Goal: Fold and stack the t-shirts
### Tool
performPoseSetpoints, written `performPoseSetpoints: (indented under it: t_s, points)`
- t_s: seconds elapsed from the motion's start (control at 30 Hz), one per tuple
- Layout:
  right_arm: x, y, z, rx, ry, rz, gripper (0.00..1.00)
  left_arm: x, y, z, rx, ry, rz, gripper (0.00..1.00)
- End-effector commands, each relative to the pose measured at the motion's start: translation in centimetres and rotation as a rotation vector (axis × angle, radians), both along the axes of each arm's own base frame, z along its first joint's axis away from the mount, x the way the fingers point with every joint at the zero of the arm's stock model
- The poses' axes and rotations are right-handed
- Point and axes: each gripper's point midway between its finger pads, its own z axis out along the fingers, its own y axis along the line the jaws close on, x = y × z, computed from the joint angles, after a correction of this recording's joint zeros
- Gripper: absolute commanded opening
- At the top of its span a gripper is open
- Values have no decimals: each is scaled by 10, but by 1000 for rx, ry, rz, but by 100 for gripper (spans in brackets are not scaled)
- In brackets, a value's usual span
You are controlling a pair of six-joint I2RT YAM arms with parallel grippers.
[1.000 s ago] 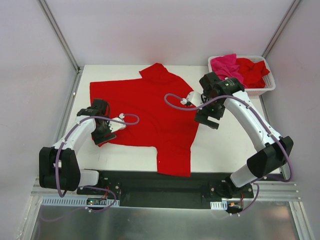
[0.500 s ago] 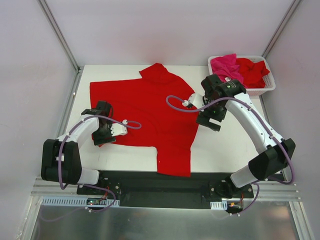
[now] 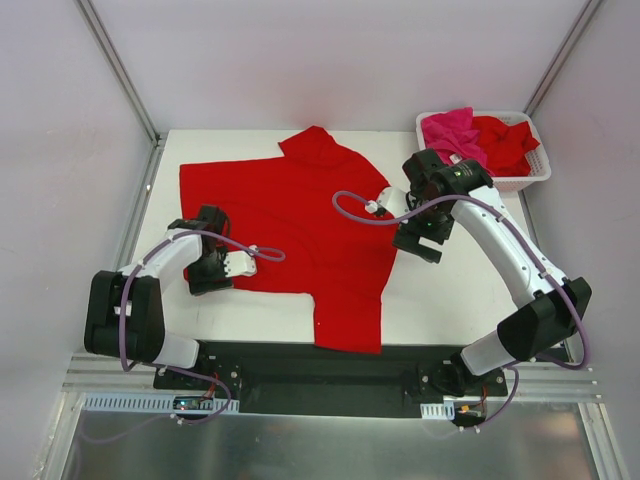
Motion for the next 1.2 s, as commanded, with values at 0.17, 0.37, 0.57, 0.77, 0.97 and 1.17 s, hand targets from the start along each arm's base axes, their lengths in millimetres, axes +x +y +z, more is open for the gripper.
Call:
performPoseSetpoints:
  t_s: [0.17,0.37,0.57,0.77,0.97,1.17]
  points:
    - [-26,-14,10,-21,53,-10,96,2,-3,0,4,45,-8,15]
    - [-27,-14,6,-24,64,-8,96,4,1,9,23,6,-31,0]
    - [-25,-13,3,-28,76,-3,96,-4,11,21,69,-23,-97,0]
    - [-25,-14,0,-32,90,-1,96,-22,21,24,117,-26,-161,0]
    - [-25,-13,0,-35,98,2,96,-29,29,28,157,-51,-210,0]
    - [-29,-12,-2,-30,115,1,96,-20,35,40,194,-88,-208,2]
